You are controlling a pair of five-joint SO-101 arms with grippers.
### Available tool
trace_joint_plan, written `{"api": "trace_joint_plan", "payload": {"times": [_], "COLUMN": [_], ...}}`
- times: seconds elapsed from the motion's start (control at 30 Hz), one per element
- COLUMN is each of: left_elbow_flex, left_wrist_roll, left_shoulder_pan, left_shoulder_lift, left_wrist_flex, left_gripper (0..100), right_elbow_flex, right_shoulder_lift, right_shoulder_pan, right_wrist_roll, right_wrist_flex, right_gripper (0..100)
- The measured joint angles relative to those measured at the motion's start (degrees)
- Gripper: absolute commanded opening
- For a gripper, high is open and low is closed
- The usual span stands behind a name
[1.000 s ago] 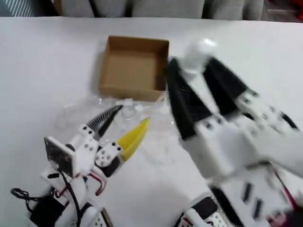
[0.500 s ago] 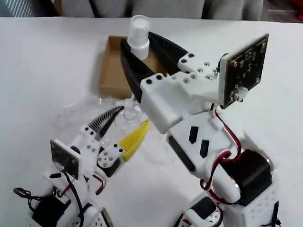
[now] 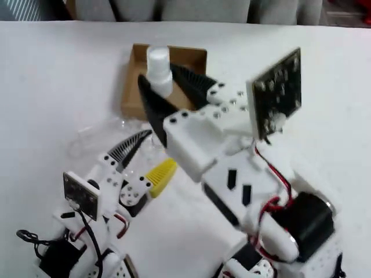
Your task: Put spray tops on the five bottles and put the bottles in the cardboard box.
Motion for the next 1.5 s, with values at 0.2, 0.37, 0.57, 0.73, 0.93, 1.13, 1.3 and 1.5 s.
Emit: {"api": "trace_joint_plan", "payload": {"times": [0.2, 0.37, 0.57, 0.73, 0.93, 1.13, 1.3, 1.5], "left_elbow_flex": [0.0, 0.0, 0.0, 0.0, 0.0, 0.0, 0.0, 0.26], "left_wrist_roll": [0.0, 0.0, 0.0, 0.0, 0.0, 0.0, 0.0, 0.0], "left_shoulder_pan": [0.0, 0.18, 0.18, 0.18, 0.18, 0.18, 0.18, 0.18], "left_shoulder_lift": [-0.09, -0.09, -0.09, -0.09, 0.0, 0.0, 0.0, 0.0], "left_wrist_flex": [0.0, 0.0, 0.0, 0.0, 0.0, 0.0, 0.0, 0.0], "left_gripper": [2, 2, 2, 2, 2, 2, 2, 2], "right_elbow_flex": [9.58, 22.33, 36.75, 40.18, 40.26, 32.79, 24.0, 20.31], "right_shoulder_lift": [-6.42, -13.54, -20.22, -21.19, -21.89, -21.89, -22.24, -23.03], "right_shoulder_pan": [-2.2, -3.25, -3.25, -4.57, -6.24, -6.68, -5.89, -0.44], "right_wrist_roll": [0.0, 0.0, 0.18, 0.18, 0.18, 0.18, 0.18, 0.18], "right_wrist_flex": [0.53, -2.81, -8.97, -9.23, -7.47, -3.87, -1.76, 3.96], "right_gripper": [1.5, 1.5, 2.8, 20.6, 23.0, 20.0, 9.0, 5.7]}}
